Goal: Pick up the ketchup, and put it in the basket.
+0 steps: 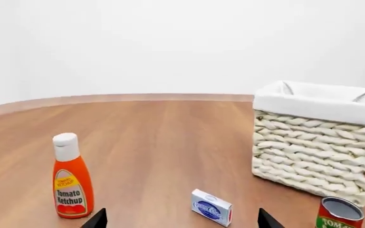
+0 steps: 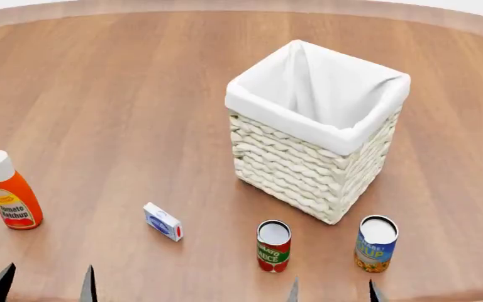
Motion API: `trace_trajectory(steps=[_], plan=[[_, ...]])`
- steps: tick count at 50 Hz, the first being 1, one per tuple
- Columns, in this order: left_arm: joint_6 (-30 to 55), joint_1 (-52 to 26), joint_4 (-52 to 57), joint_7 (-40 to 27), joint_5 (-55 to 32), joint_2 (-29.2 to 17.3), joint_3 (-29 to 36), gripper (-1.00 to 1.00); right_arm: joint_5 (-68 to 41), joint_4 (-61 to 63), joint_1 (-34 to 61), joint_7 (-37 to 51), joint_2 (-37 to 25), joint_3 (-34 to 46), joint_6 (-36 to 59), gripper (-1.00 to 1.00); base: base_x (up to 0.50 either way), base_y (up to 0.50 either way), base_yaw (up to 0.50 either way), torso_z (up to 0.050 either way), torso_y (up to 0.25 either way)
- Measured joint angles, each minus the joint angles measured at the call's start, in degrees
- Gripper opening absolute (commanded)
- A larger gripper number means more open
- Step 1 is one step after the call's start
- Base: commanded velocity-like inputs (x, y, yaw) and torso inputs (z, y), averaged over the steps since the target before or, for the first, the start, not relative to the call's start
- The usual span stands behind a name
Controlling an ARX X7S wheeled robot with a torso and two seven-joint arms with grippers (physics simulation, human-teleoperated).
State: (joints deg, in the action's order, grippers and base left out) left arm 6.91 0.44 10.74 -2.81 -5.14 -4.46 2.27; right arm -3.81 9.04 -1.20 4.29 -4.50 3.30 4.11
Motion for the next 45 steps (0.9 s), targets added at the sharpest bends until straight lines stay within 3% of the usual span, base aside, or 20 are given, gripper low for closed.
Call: trace_trajectory(steps=[23, 37, 45], plan=[[11.3, 5.5, 25.1, -3.2, -7.8, -4.3, -6.1, 1.00, -3.8, 21.0, -3.4, 6.2, -3.9, -7.9, 7.8, 1.00, 0.00, 0.00, 0.00, 0.000, 0.000], [12.8, 3.6, 27.0, -4.6, -8.8, -5.1, -6.3, 1.00, -3.2, 20.7, -1.1, 8.3, -5.3, -9.1, 8.2, 1.00, 0.03, 0.48, 0.00, 0.000, 0.000], [12.9, 2.1, 25.8, -5.1, -9.0, -5.4, -6.1, 1.00, -2.4, 19.9, 0.1, 8.9, -5.6, -8.3, 8.1, 1.00, 0.00, 0.00, 0.00, 0.000, 0.000]])
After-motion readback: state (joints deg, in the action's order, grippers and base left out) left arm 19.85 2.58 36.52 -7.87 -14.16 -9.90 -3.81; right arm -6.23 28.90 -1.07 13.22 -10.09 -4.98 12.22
